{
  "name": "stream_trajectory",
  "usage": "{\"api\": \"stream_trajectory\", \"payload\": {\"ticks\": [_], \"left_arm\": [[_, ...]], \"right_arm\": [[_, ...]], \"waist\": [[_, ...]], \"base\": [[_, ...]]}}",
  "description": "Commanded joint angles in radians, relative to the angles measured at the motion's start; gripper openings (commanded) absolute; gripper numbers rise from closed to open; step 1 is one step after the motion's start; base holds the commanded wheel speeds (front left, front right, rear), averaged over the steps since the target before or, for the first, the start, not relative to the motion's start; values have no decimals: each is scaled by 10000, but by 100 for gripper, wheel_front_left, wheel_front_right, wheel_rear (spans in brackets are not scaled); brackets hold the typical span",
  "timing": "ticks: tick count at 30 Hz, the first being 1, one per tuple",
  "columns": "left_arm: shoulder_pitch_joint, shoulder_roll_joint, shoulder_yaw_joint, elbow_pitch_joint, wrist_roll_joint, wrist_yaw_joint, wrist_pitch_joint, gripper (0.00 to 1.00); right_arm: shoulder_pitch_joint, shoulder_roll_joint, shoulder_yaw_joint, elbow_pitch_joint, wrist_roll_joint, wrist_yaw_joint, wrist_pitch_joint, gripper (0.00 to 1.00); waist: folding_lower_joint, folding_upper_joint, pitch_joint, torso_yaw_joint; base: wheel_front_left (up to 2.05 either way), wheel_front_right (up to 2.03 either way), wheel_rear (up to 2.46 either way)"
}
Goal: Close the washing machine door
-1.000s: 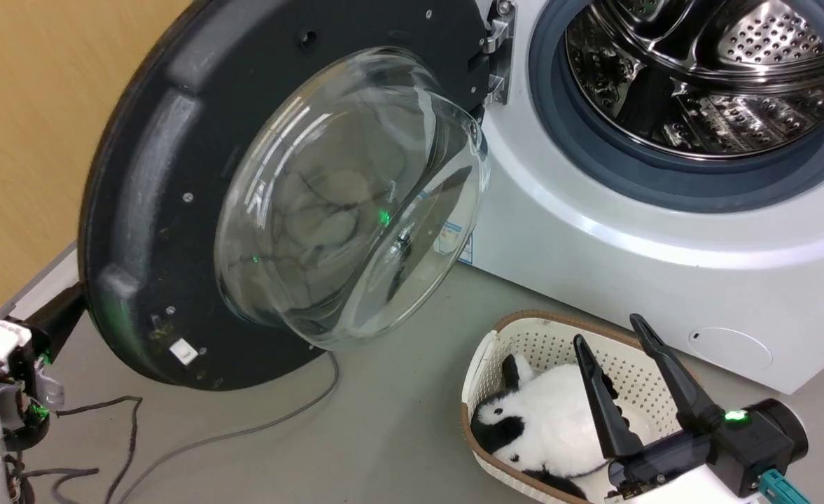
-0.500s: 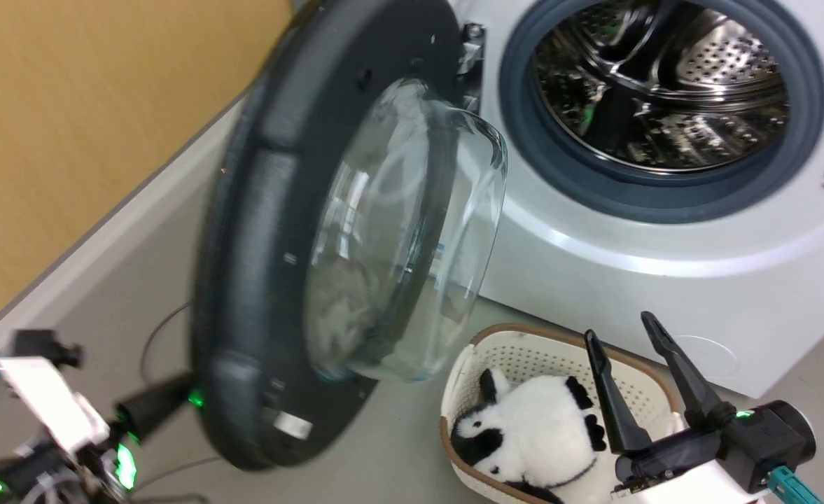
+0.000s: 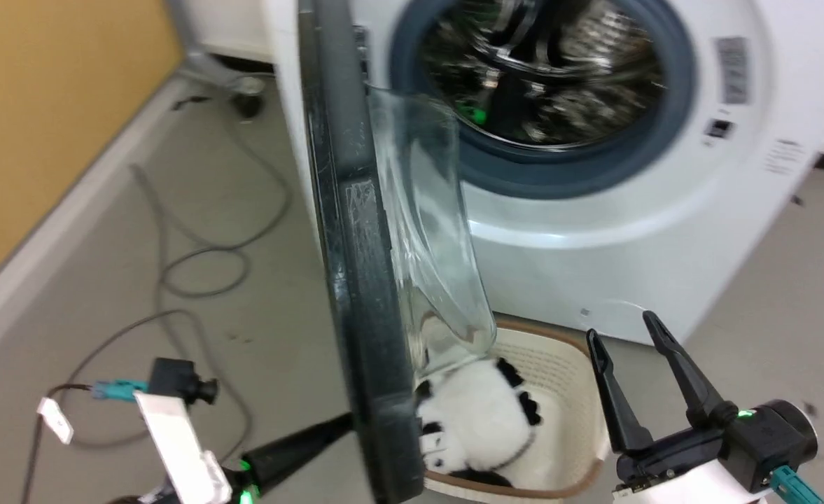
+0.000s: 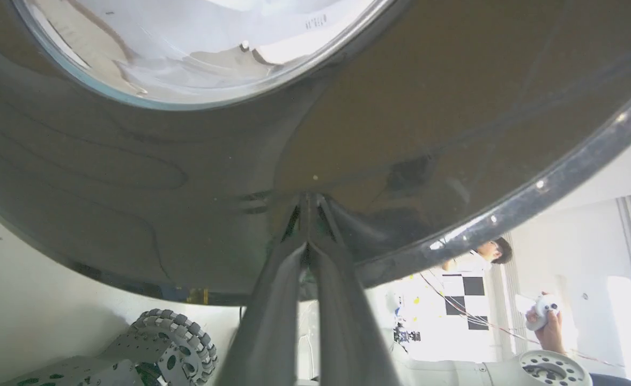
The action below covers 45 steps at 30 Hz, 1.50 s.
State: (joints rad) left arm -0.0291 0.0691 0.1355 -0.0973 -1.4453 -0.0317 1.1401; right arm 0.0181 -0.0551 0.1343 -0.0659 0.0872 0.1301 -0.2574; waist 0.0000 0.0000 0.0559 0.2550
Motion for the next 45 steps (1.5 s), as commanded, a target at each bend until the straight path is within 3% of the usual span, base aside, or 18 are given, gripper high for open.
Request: {"api": "stream_trajectory", "payload": {"ticks": [1,11,12,20,26,30,34,39,45], "left_arm": [[199,-125,-311,-25,-100,-148,-278,0],[-255,-186,-1930,799,-571,-779,-2729,0],[-255,-186,-1930,799,-571,-779,-2729,0],[-1609,-187,-2540,2069,-796,-972,-6172,0],[-2918,-188,-2838,2821,-579,-986,-8590,0],[-3804,-188,-3041,3516,-543,-987,-9939,0],[-4415,-188,-3376,4051,-561,-988,-10603,0],[-4482,-137,-3810,4227,-476,-988,-10710,0],[-3568,745,-5194,3410,603,-988,-10588,0]], "right_arm": [[-19,30,-11,0,-87,6,-44,100],[-204,26,-184,-147,-168,6,-44,100],[-204,26,-184,-147,-168,6,-44,100],[-276,40,-238,-222,-19,6,-44,100],[-244,46,-280,-216,238,6,-44,100],[-255,47,-278,-198,353,6,-44,100],[-260,47,-299,-189,443,6,-44,100],[-265,48,-304,-165,458,6,-44,100],[-109,48,-498,-141,333,6,-44,100]], "waist": [[0,0,222,-843],[0,0,1019,-3179],[0,0,1019,-3179],[0,0,1601,-4913],[0,0,1797,-5731],[0,0,1842,-5958],[0,0,1817,-5922],[0,0,1627,-5576],[0,0,1067,-4823]], "base": [[0,0,0],[0,0,0],[0,0,0],[0,0,0],[0,0,0],[0,0,0],[0,0,0],[0,0,0],[0,0,0]]}}
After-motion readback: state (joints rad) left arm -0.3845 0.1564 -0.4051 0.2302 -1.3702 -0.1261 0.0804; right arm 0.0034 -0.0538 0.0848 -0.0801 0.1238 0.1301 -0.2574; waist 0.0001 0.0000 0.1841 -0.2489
